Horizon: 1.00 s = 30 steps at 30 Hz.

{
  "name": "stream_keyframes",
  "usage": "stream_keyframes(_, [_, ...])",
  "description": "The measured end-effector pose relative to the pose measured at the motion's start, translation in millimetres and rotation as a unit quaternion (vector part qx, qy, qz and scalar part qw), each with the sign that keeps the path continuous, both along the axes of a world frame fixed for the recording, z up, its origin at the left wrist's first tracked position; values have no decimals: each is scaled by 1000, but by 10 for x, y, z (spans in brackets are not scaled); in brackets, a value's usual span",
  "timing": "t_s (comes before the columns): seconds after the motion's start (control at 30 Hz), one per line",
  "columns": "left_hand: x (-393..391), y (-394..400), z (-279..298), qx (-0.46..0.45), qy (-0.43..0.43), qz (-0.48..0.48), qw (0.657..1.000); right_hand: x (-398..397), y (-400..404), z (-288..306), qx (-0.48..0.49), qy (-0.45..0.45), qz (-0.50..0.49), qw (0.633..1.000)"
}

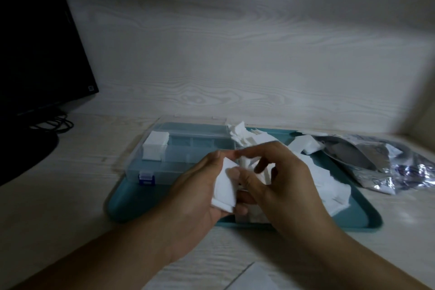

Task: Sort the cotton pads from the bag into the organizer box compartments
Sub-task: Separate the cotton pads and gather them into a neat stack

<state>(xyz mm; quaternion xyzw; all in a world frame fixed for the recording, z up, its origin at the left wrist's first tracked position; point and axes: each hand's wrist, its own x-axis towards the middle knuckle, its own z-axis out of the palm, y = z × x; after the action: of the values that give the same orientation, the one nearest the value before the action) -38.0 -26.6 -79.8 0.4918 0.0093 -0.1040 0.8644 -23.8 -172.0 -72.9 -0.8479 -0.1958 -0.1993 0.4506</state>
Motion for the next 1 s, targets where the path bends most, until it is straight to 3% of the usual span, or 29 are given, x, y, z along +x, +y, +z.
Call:
stream_keyframes(0.1, [-1, 20, 49, -2, -15, 22, 1000, 19, -130, 134, -53, -69, 31, 996])
stream_keyframes(0.17, [-6, 55, 109, -15, -18, 48, 999, -5, -228, 275, -96, 6, 165, 982])
stream_keyframes(0.23, [9, 87, 163, -15, -18, 70, 997, -38, -273, 333, -226, 101, 265, 932])
stream_keyframes(0.3, [29, 110, 174, -11, -12, 88, 996, -54, -234, 278, -336, 150, 298, 881])
stream_keyframes(0.37, [37, 120, 161, -3, -10, 96, 995, -101, -154, 227, -378, 180, 321, 850])
stream_keyframes(0.5, [22, 113, 148, -5, -14, 86, 996, -212, -79, 247, -407, 189, 327, 832])
stream_keyframes(0.83, [-24, 99, 94, 49, -38, 56, 996, -251, -87, 245, -384, 212, 352, 827])
stream_keyframes(0.9, [-11, 108, 78, 47, -41, 59, 996, -220, -111, 239, -334, 202, 359, 848])
stream_keyframes(1.0, [3, 131, 61, 45, -44, 45, 997, -132, -146, 249, -141, 208, 347, 904])
